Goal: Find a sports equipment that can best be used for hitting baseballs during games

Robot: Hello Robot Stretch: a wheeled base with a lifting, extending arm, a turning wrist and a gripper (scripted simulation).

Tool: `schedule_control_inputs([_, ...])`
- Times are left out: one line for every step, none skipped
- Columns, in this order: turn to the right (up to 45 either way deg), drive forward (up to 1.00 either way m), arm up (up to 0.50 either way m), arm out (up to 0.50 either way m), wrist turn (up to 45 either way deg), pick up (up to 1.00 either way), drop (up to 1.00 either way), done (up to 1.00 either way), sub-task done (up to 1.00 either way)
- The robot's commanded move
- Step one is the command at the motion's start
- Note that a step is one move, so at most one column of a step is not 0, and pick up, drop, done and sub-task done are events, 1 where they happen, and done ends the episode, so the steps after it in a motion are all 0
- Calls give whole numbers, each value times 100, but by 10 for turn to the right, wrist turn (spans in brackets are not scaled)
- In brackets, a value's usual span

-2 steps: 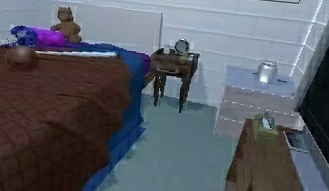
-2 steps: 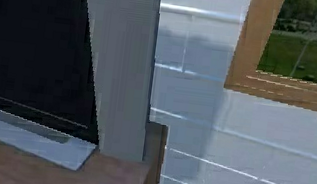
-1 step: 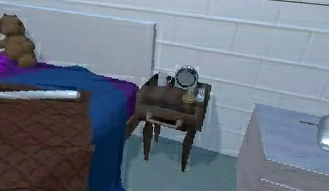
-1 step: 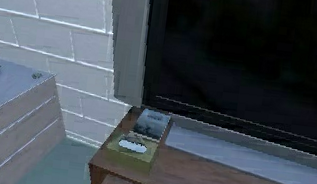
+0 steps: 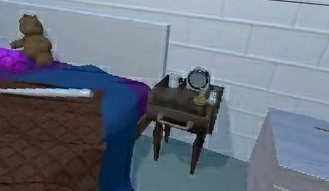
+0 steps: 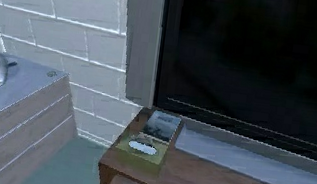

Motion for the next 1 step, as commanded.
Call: schedule_control_inputs([0,40,0,0,0,0,0,0,0])
